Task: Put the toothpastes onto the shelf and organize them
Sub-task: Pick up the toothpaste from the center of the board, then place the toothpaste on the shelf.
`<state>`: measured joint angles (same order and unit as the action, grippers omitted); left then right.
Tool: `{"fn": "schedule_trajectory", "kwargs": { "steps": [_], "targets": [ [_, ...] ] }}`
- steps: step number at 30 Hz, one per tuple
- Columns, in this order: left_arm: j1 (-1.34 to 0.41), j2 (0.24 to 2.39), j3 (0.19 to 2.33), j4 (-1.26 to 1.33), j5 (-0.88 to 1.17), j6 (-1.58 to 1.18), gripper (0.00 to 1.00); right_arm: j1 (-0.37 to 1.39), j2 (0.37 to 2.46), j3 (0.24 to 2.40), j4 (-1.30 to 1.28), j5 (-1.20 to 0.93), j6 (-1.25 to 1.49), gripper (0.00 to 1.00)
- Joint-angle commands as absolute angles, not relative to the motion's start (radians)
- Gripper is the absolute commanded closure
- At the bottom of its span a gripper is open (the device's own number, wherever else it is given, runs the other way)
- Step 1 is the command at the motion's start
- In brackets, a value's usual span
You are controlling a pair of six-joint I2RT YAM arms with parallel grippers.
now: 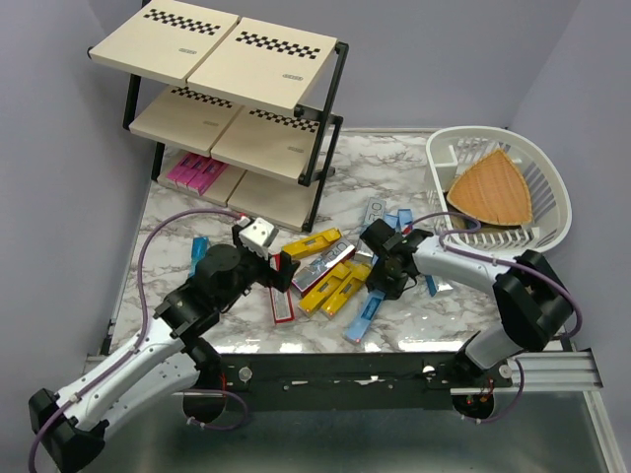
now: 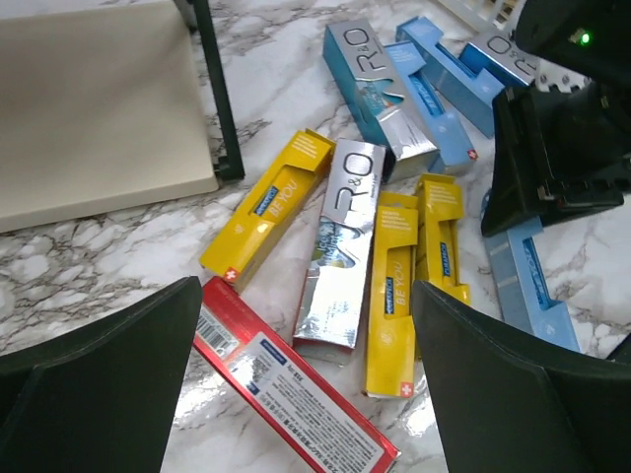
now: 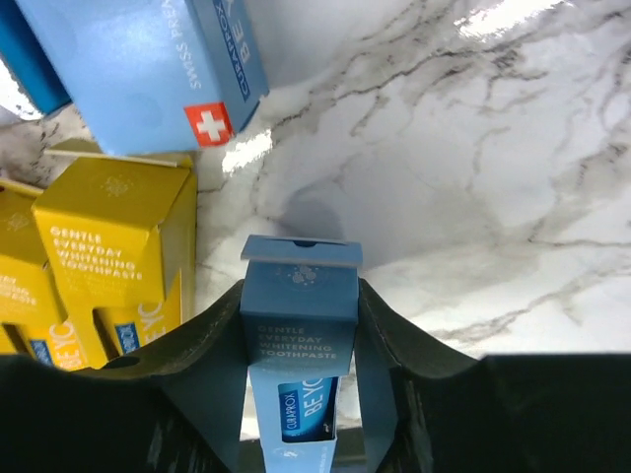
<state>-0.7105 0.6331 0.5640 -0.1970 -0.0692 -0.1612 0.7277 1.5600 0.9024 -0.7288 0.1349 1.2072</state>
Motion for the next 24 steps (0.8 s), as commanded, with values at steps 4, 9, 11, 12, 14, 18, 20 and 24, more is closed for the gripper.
{"fn": "schedule_trajectory", "kwargs": {
  "steps": [4, 9, 11, 12, 14, 18, 20, 24],
  "targets": [
    [-0.973, 0.686, 0.621, -0.238, -0.227, -0.156, 0.01, 0.736, 1.431, 0.986, -0.856, 0.158, 1.238, 0.72],
    [-1.201, 0.787, 0.638, -0.184, -0.386, -0.121, 0.01, 0.735, 1.394, 1.037, -0.897, 0.143, 1.249, 0.72],
    [-1.323, 0.830, 0.647, -0.167, -0.452, -0.091, 0.01, 0.736, 1.385, 1.049, -0.907, 0.140, 1.256, 0.72],
    [-1.357, 0.872, 0.653, -0.149, -0.480, -0.072, 0.01, 0.735, 1.382, 1.055, -0.910, 0.143, 1.258, 0.72],
    [-1.419, 0.916, 0.664, -0.134, -0.549, -0.038, 0.01, 0.735, 1.373, 1.072, -0.910, 0.144, 1.258, 0.72],
    [-1.520, 1.006, 0.678, -0.103, -0.587, -0.041, 0.01, 0.735, 1.371, 1.100, -0.925, 0.152, 1.258, 0.72],
    [-1.543, 1.023, 0.681, -0.092, -0.609, -0.066, 0.01, 0.735, 1.370, 1.108, -0.927, 0.156, 1.261, 0.72],
    [-1.586, 1.087, 0.676, -0.051, -0.623, -0.109, 0.01, 0.735, 1.367, 1.120, -0.914, 0.150, 1.267, 0.72]
  ]
}}
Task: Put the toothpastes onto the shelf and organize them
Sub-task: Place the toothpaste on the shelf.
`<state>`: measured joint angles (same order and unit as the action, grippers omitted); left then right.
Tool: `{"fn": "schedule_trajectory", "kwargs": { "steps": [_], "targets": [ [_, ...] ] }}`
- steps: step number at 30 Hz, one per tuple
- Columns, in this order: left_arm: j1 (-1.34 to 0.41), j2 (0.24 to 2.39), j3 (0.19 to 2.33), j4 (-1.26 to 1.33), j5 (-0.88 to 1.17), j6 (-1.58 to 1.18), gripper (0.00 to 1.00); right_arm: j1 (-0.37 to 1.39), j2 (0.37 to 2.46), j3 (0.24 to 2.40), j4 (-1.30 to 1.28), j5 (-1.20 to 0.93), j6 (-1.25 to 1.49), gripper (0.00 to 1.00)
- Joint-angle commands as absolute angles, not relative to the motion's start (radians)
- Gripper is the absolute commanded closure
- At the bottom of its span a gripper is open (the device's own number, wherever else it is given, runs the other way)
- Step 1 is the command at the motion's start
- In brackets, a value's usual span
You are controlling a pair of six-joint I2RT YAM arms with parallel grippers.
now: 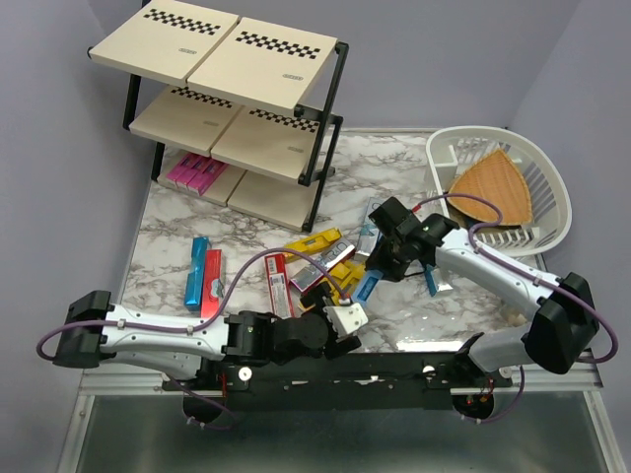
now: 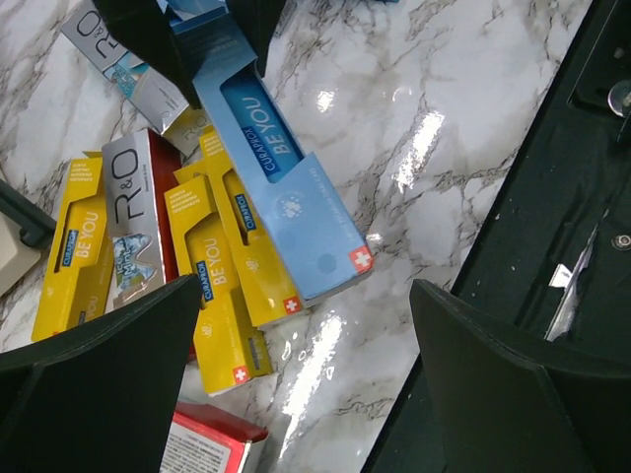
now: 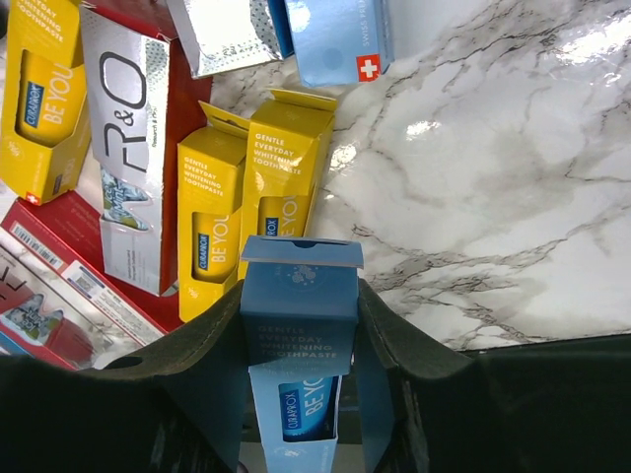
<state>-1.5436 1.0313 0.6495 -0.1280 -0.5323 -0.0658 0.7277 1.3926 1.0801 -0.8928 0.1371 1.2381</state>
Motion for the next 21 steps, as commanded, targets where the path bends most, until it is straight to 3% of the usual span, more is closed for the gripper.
{"fn": "schedule_trajectory", "kwargs": {
  "steps": [1, 13, 21],
  "targets": [
    [-1.606, 1.101, 0.678, -0.048, -0.641, -0.115, 0.01, 0.735, 1.367, 1.121, -0.914, 0.149, 1.270, 0.72],
    [-1.612, 1.215, 0.678, -0.005, -0.850, -0.195, 0.02, 0.733, 1.348, 1.114, -0.884, 0.127, 1.289, 0.71],
    [-1.575, 1.301, 0.703, 0.015, -0.822, -0.210, 0.14, 0.735, 1.353, 1.115, -0.862, 0.107, 1.298, 0.71]
  ]
}}
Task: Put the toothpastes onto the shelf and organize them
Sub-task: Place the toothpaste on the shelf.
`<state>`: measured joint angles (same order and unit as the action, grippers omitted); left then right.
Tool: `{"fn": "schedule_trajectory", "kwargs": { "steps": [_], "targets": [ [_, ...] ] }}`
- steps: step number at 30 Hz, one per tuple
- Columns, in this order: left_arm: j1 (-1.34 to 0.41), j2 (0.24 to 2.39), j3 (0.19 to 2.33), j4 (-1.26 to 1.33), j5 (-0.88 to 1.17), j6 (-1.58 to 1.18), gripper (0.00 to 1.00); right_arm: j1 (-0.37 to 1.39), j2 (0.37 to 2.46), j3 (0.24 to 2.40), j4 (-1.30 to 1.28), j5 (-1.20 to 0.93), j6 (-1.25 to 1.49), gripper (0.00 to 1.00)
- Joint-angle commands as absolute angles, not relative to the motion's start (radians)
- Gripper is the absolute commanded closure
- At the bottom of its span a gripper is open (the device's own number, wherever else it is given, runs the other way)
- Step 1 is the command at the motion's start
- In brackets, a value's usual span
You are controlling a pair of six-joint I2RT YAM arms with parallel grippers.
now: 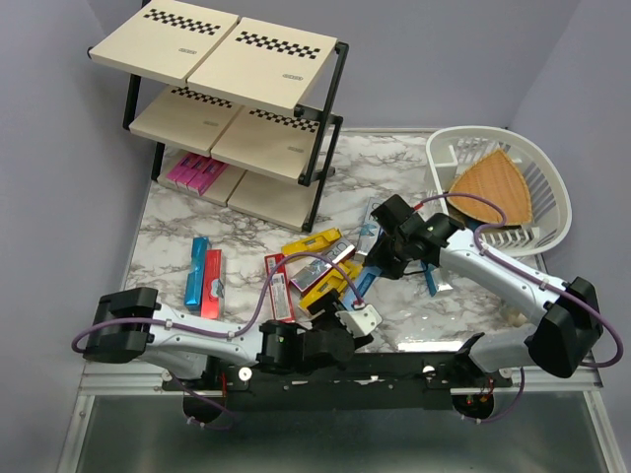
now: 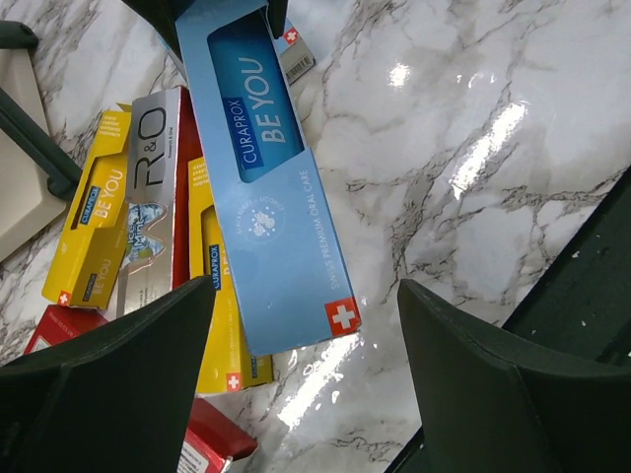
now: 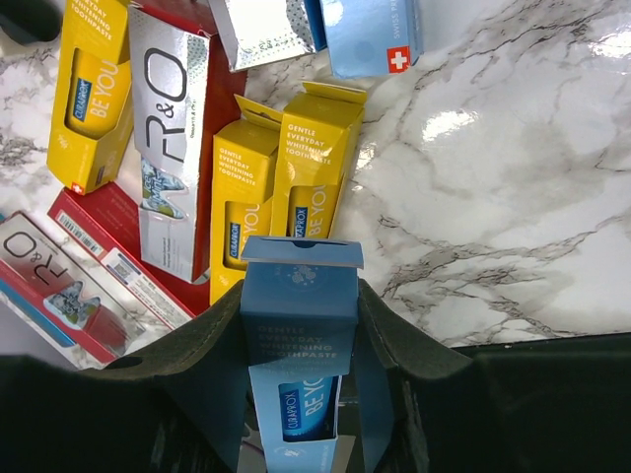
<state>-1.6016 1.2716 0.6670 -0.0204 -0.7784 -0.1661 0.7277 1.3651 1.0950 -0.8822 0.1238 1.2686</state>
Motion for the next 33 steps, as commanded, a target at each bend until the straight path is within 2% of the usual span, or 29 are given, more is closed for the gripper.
{"fn": "schedule_trajectory", "kwargs": {
  "steps": [1, 4, 8, 13, 15, 19, 20, 23, 33],
  "targets": [
    [-1.571, 1.304, 0.703, 0.017, -0.821, -0.210, 0.16, 0.735, 1.356, 1.118, -0.861, 0.107, 1.296, 0.71],
    [-1.554, 1.313, 0.712, 0.018, -0.819, -0.212, 0.24, 0.735, 1.364, 1.120, -0.859, 0.101, 1.295, 0.71],
    [-1.536, 1.316, 0.718, 0.021, -0.801, -0.222, 0.43, 0.735, 1.358, 1.109, -0.851, 0.097, 1.299, 0.71],
    [-1.522, 1.313, 0.716, 0.017, -0.776, -0.236, 0.59, 0.735, 1.345, 1.098, -0.841, 0.098, 1.304, 0.70],
    [-1.516, 1.304, 0.715, 0.008, -0.770, -0.251, 0.67, 0.735, 1.338, 1.094, -0.827, 0.101, 1.304, 0.67],
    [-1.473, 1.260, 0.695, 0.002, -0.744, -0.287, 0.78, 0.735, 1.309, 1.063, -0.766, 0.106, 1.292, 0.52],
    [-1.459, 1.246, 0.677, 0.003, -0.721, -0.294, 0.81, 0.735, 1.301, 1.060, -0.752, 0.106, 1.289, 0.44],
    [-1.402, 1.189, 0.634, 0.014, -0.686, -0.327, 0.85, 0.735, 1.281, 1.052, -0.704, 0.118, 1.249, 0.30],
    [-1.171, 1.000, 0.554, -0.020, -0.546, -0.339, 0.88, 0.703, 1.282, 1.166, -0.669, 0.201, 0.941, 0.07]
  ]
}}
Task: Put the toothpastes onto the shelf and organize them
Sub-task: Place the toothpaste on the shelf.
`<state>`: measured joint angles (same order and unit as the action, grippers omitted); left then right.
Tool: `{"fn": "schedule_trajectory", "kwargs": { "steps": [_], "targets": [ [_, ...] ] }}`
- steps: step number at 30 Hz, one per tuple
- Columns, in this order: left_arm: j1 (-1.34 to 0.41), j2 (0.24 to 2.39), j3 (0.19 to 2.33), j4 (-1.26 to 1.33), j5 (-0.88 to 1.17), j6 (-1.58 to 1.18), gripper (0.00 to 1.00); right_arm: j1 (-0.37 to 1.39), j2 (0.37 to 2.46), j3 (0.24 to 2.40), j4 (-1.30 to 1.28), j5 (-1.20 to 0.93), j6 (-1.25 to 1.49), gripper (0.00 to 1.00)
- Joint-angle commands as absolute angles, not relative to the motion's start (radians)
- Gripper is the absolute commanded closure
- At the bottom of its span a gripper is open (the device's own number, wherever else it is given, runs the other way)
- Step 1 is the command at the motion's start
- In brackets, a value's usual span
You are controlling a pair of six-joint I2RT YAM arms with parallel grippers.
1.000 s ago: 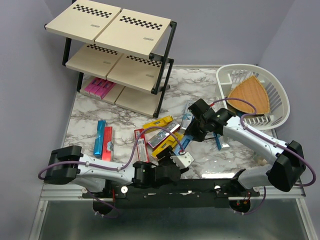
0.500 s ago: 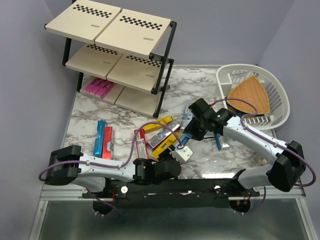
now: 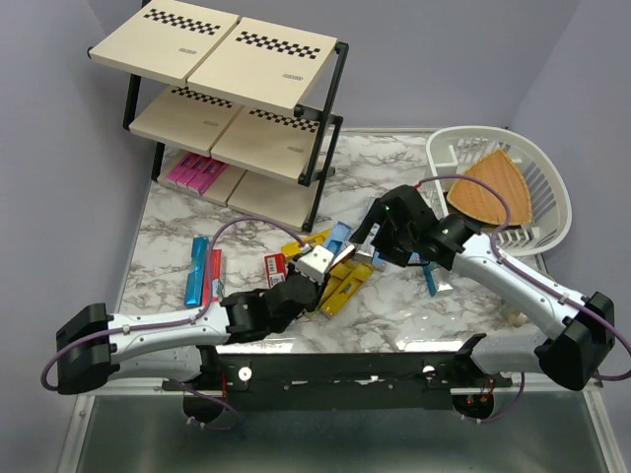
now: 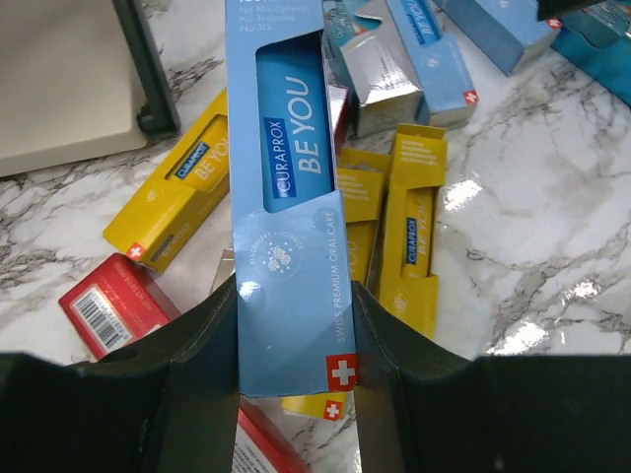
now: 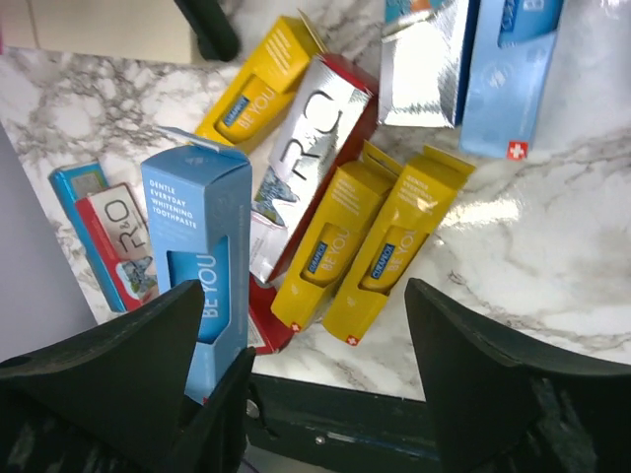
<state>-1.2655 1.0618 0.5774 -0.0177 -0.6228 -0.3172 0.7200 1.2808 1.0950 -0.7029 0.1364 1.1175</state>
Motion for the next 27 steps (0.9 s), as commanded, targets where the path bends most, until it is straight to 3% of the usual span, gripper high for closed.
{"fn": "schedule_trajectory", "kwargs": {
  "steps": [1, 10, 27],
  "targets": [
    [-1.143, 0.996, 0.552, -0.034, -0.529, -0.348, 0.88, 0.692, 1.285, 1.172, -0.667, 0.202, 0.892, 0.06],
    [-0.928, 0.899, 0.569, -0.167, -0.373, -0.376, 0.91, 0.660, 1.302, 1.206, -0.615, 0.242, 0.681, 0.00],
    [-0.559, 0.830, 1.006, -0.546, -0.028, -0.187, 0.93, 0.638, 1.194, 1.111, -0.555, 0.328, 0.459, 0.00]
  ]
}}
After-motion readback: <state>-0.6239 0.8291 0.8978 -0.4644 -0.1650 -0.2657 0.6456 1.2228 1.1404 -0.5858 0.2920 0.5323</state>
